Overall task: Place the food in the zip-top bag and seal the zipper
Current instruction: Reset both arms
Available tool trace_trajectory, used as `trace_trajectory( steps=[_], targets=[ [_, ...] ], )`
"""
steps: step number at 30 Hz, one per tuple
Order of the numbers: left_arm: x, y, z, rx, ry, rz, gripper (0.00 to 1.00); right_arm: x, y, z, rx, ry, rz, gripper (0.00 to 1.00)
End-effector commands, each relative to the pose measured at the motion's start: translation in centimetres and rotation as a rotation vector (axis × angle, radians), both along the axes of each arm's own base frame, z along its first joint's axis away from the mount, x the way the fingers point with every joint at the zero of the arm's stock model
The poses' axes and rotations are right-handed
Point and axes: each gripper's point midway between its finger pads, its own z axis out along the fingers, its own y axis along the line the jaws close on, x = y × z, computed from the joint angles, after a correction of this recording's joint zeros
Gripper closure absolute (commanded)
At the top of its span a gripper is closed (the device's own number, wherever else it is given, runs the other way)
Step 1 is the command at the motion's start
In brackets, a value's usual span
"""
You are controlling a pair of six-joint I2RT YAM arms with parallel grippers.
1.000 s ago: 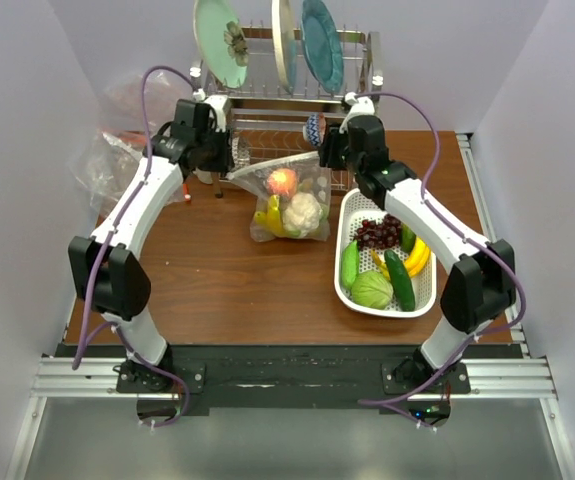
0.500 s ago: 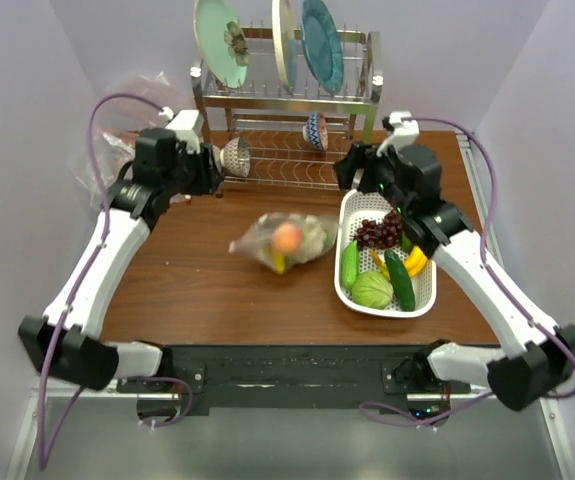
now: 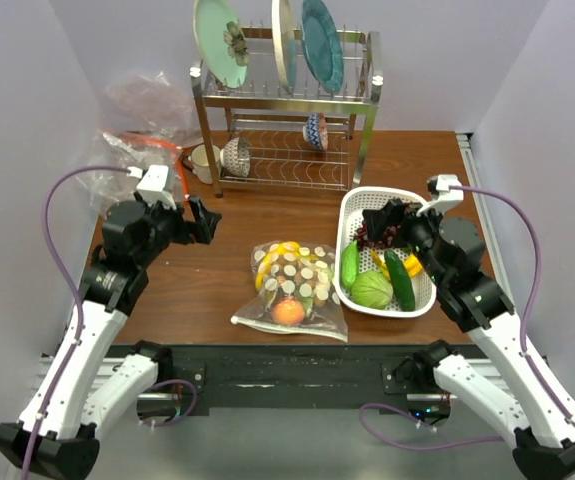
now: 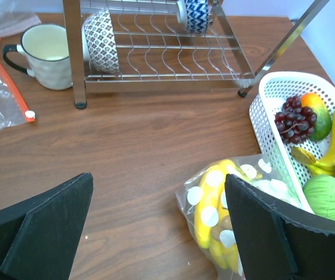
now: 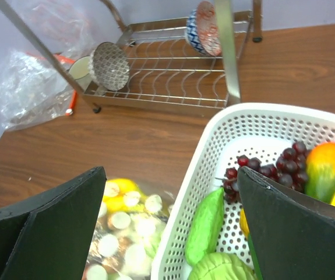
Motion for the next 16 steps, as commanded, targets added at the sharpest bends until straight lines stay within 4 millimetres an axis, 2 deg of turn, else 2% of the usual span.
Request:
trace_trajectory(
  steps=[1, 3, 8, 16],
  targets=[
    [-0.1, 0.4, 0.7, -0.044, -0.140, 0.026, 0.00, -0.1, -1.6, -1.5, 0.050, 0.021, -0.105, 0.01],
    [-0.3, 0.5, 0.5, -0.052, -0.168, 0.023, 0.00, 0.1, -1.8, -2.4, 0.044, 0.041, -0.125, 0.01],
    [-0.6, 0.4, 1.4, -0.050, -0.192, 0.011, 0.00, 0.4, -1.7, -3.4, 0.043, 0.077, -0.134, 0.01],
    [-0.7, 0.5, 1.3, -0.046, -0.190, 0.016, 0.00, 0.4, -2.2, -3.5, 0.050, 0.078, -0.163, 0.01]
  ],
)
